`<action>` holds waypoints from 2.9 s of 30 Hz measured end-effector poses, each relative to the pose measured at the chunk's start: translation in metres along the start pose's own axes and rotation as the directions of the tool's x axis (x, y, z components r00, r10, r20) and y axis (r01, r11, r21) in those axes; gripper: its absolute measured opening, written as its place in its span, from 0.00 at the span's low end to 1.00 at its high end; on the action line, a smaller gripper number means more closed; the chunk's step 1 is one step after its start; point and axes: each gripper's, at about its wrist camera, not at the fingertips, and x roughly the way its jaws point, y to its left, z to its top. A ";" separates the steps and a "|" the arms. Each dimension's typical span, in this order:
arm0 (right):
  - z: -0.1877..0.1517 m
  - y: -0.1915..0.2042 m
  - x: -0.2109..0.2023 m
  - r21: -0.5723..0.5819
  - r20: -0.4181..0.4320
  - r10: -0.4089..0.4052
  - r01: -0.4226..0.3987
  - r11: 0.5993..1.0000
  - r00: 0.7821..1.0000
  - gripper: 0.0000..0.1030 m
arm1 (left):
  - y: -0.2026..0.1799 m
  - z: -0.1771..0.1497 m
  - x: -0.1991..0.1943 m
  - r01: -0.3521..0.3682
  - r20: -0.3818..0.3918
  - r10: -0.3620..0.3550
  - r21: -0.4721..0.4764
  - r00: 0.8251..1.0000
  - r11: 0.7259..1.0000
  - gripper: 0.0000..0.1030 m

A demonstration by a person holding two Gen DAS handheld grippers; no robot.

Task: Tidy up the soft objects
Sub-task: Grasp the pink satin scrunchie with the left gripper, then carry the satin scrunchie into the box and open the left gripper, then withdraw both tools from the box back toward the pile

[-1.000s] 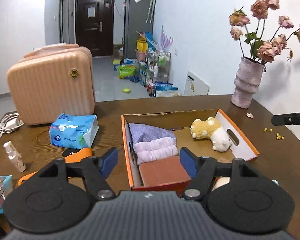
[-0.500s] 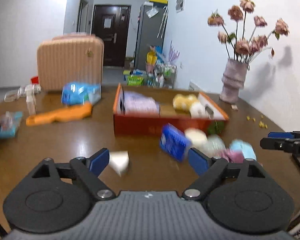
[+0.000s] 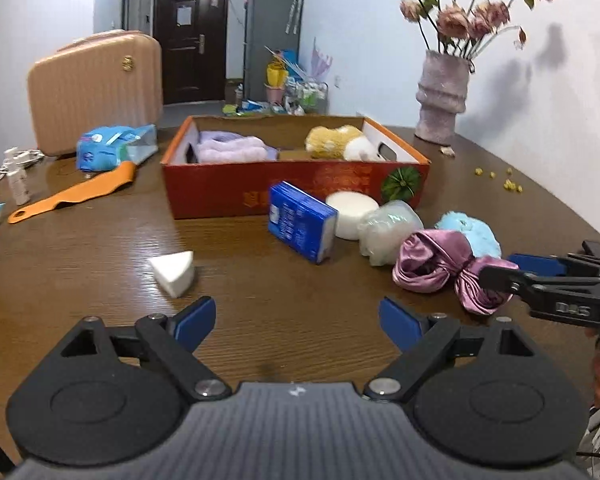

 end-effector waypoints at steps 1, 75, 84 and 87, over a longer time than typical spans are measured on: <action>-0.002 0.000 0.006 -0.009 -0.024 0.009 -0.009 1.000 1.000 0.33 | -0.001 0.001 0.003 0.010 -0.006 -0.010 -0.003 1.000 1.000 0.88; 0.266 -0.002 0.310 0.018 -0.243 0.071 -0.069 0.997 0.968 0.52 | 0.105 0.264 0.285 0.048 -0.131 -0.080 -0.230 0.988 0.972 0.69; 0.295 -0.019 0.159 -0.035 -0.100 0.038 -0.042 0.999 0.994 0.70 | 0.088 0.274 0.125 0.002 0.015 0.000 -0.081 1.000 0.997 0.79; 0.296 -0.026 0.110 -0.045 -0.053 0.031 -0.033 0.998 0.998 0.75 | 0.079 0.266 0.075 -0.018 0.053 0.021 -0.060 0.998 0.998 0.81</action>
